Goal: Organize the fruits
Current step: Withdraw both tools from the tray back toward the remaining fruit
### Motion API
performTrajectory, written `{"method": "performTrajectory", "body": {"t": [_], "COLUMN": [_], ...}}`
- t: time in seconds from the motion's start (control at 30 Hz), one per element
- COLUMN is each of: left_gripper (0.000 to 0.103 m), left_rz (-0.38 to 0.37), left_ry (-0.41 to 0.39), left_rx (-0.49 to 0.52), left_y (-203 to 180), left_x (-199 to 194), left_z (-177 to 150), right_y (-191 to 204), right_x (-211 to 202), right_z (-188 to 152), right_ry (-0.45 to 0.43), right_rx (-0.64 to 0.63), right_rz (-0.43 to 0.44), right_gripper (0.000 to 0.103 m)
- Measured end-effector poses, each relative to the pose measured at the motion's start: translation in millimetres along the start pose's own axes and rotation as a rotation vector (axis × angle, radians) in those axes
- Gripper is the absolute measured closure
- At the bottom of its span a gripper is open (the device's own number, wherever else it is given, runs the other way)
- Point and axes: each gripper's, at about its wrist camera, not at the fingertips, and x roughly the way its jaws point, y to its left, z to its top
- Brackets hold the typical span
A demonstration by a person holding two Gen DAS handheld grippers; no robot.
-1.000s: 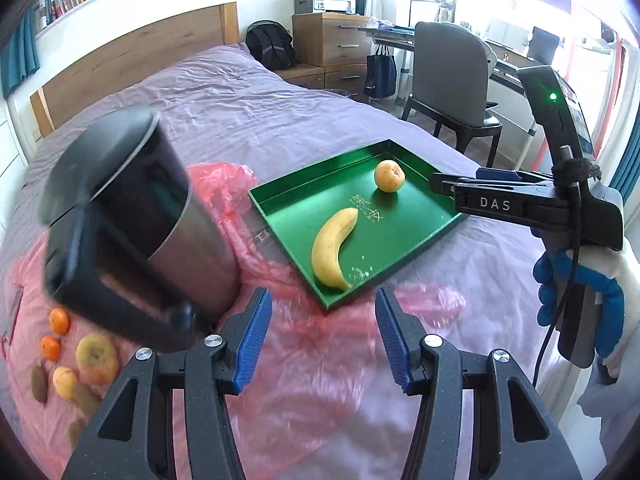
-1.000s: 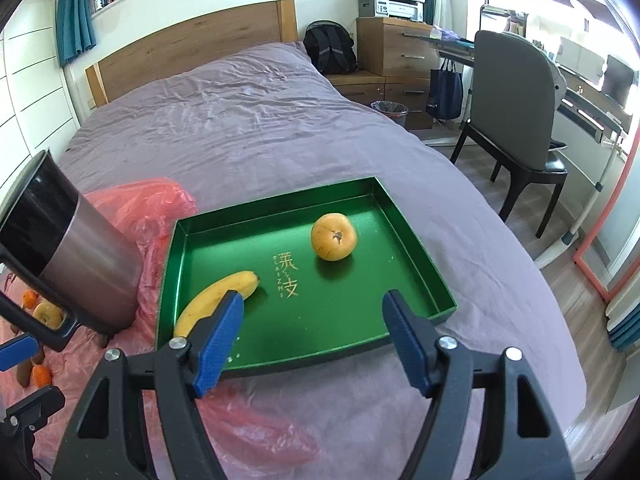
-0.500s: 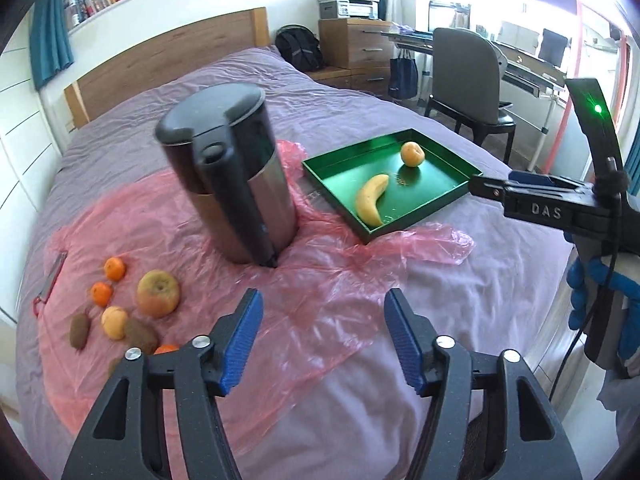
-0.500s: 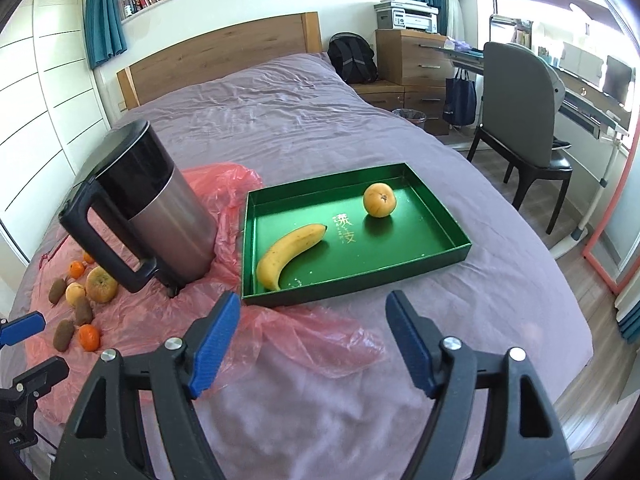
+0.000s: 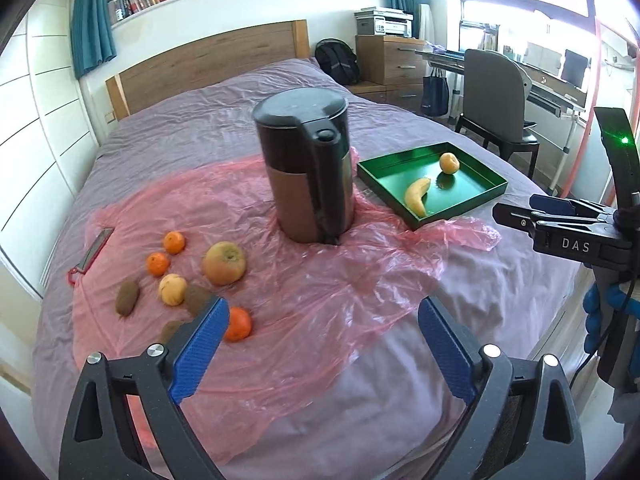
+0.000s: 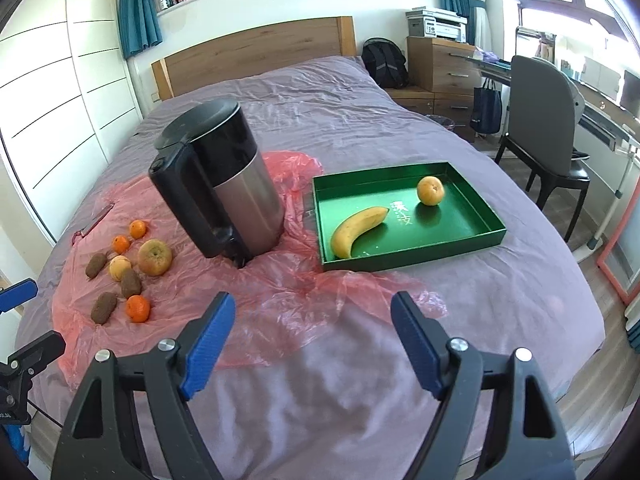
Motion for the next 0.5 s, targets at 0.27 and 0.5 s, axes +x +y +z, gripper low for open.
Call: {"method": "performTrajectory", "body": {"t": [0.27, 0.5], "left_gripper": [0.01, 0.01], "left_rz": [0.038, 0.086], "left_ry": [0.008, 0.019], "left_rx": [-0.09, -0.147], "left_y": [53, 98], "left_x": [-10, -17], "left_z": [-28, -54], "right_y": [56, 99], "right_x": [7, 12], "right_z": [-11, -22], "right_ry": [0.041, 0.066], "right_rx": [-0.074, -0.108], "right_rz": [0.055, 0.098], "right_gripper": [0.001, 0.001]}}
